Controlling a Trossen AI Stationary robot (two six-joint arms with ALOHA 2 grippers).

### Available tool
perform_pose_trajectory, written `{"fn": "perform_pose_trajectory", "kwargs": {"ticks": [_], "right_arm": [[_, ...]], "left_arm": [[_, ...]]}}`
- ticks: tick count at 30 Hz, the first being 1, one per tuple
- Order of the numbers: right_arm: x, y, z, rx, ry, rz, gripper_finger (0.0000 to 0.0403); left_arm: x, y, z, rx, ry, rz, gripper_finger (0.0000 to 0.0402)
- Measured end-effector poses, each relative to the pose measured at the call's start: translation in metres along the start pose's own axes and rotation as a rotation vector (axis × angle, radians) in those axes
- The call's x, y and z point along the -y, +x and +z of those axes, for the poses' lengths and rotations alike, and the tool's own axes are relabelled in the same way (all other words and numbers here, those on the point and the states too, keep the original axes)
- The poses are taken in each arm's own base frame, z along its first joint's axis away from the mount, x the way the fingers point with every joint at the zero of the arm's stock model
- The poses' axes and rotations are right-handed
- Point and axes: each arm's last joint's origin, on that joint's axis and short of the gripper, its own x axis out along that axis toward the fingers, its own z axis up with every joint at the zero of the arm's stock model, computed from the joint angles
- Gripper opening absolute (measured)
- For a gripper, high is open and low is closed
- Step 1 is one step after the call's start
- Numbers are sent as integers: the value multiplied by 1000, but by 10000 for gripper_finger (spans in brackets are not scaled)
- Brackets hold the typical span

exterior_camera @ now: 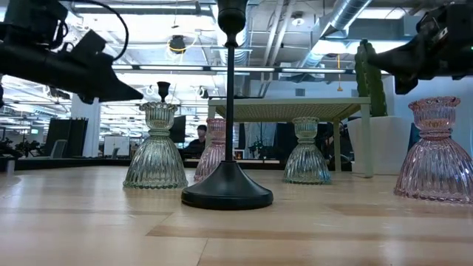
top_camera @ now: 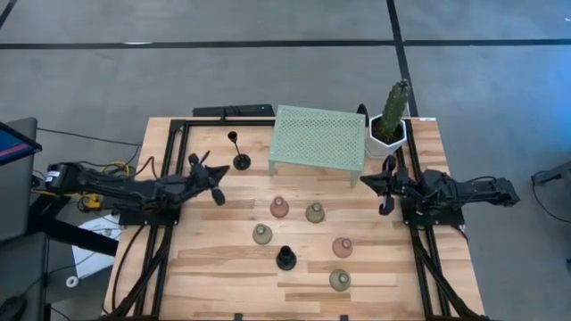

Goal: Pick & Place candle stick holders
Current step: Put the top black candle holder on the shelf

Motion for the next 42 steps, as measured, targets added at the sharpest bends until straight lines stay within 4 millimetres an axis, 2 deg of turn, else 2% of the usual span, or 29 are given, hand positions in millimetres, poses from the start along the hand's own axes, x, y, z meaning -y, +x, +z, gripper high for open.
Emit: {"fn": "perform_pose_trajectory", "kwargs": {"ticks": [8, 11, 16, 24, 32, 37, 42], "right_arm": [[0, 0, 4, 35, -29, -3, 0], [0, 0, 3, 30, -30, -3, 0], [0, 0, 3, 30, -31, -2, 0], [0, 0, 3, 28, -31, 0, 0], [0, 0, 3, 28, -32, -4, 0], [1, 0, 3, 29, -32, -29, 0], [1, 0, 3, 30, -48, -47, 0]], "left_arm": [[1, 12, 3, 51, 98, 33, 6], [1, 14, 7, 99, 79, 24, 16], [5, 22, 13, 97, 95, -32, 47], [-5, 33, 5, 17, 129, 180, 120], [-10, 40, -4, -30, 50, 202, 191], [-17, 48, -8, -47, -40, 244, 213], [-24, 60, -5, -37, -82, 284, 213]]}}
